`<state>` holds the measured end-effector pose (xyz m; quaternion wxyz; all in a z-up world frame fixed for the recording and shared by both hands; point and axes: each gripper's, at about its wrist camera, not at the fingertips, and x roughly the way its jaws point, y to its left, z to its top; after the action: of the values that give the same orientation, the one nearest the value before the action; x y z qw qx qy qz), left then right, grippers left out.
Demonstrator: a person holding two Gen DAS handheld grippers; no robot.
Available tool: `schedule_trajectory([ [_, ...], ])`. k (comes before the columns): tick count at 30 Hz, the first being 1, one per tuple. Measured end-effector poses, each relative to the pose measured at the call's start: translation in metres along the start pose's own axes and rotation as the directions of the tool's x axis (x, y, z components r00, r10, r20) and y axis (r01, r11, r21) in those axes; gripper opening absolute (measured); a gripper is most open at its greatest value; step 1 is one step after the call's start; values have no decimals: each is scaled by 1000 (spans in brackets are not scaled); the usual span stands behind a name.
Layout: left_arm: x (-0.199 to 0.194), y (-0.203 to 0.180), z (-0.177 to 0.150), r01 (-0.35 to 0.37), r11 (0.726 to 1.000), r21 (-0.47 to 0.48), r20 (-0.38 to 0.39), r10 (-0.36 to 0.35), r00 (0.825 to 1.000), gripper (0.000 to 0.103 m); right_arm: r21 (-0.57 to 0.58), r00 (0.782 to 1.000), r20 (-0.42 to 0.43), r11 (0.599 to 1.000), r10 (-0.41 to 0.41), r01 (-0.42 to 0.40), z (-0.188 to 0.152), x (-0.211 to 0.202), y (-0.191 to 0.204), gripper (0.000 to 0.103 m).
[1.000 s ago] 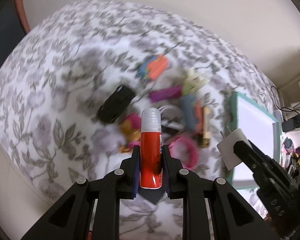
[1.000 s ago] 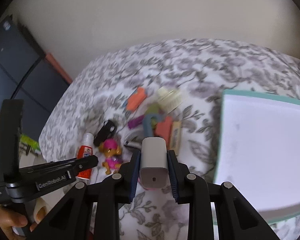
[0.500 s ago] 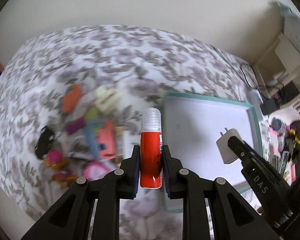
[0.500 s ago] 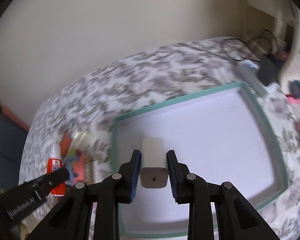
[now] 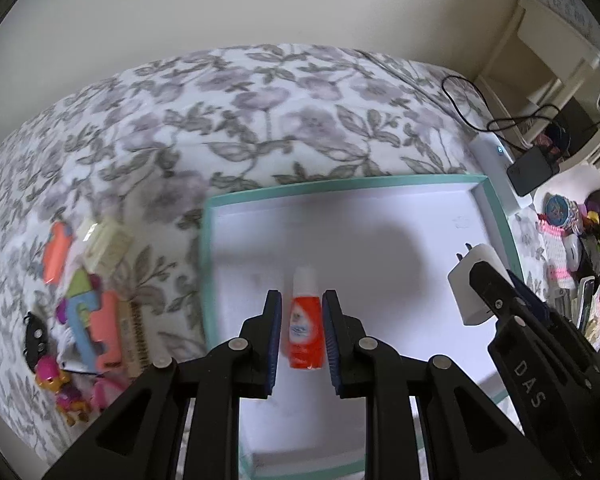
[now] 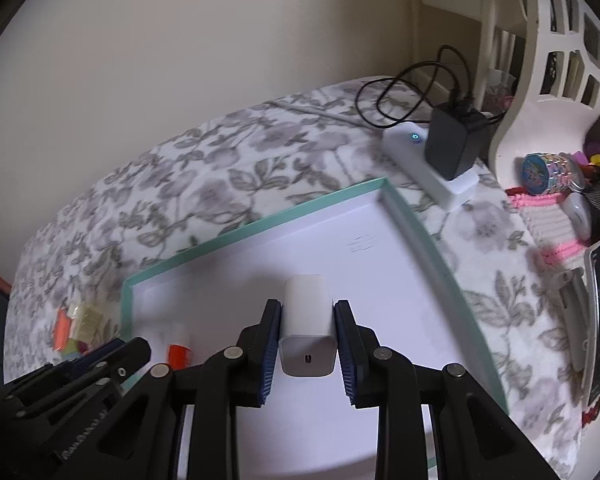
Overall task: Organize rigid objects
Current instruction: 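Carry both items into the teal tray and open both grippers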
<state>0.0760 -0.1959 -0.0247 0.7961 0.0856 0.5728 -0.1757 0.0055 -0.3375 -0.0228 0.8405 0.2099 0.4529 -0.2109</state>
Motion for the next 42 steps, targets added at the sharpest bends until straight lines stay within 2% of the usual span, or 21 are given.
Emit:
schedule_trajectory([
  [6,15,-9,0,-13,1000,20,-14,14,1000,21,10,999,-28,1000,-21,22,2,11,-9,29],
  [11,22,0,-3,-41,999,-3,-26,41,999,24,7,996,-73,999,-46,47,-3,22,-10,29],
  [13,24,6,-4,-54,998,-16,-31,54,998,33,2,996,-74,999,-49,49,-3,23,-10,30],
  [15,24,12,-6,-63,998,-31,-29,62,998,48,-8,996,-71,998,-57,57,-3,22,-8,30],
  [21,16,21,-8,-59,997,-53,-6,59,998,70,-42,996,-36,996,-84,82,-1,12,-2,33],
  [22,14,23,-8,-57,997,-57,0,57,998,71,-48,996,-28,995,-87,86,-1,10,-1,39],
  [24,10,27,-9,-56,996,-64,6,57,998,75,-52,996,-12,995,-90,89,-2,5,0,58],
  [26,6,31,-11,-50,996,-70,9,51,999,76,-54,996,-5,995,-86,85,-3,2,1,66],
  [29,-2,38,-14,-44,996,-79,24,46,999,81,-72,997,5,994,-77,78,-8,-1,3,72],
  [33,-15,49,-20,-43,993,-106,56,49,997,85,-93,998,37,994,-56,59,-15,-8,8,90],
  [34,-18,51,-21,-45,993,-109,67,53,996,85,-98,998,46,994,-51,55,-16,-10,9,92],
  [36,-28,56,-24,-55,992,-114,102,66,993,90,-109,997,69,993,-37,44,-18,-16,11,103],
  [39,-42,66,-30,-66,989,-133,159,87,983,94,-135,993,112,989,-40,55,-21,-25,16,103],
  [42,-58,79,-38,-76,982,-170,228,114,967,95,-146,989,143,988,-20,42,-22,-32,19,103],
])
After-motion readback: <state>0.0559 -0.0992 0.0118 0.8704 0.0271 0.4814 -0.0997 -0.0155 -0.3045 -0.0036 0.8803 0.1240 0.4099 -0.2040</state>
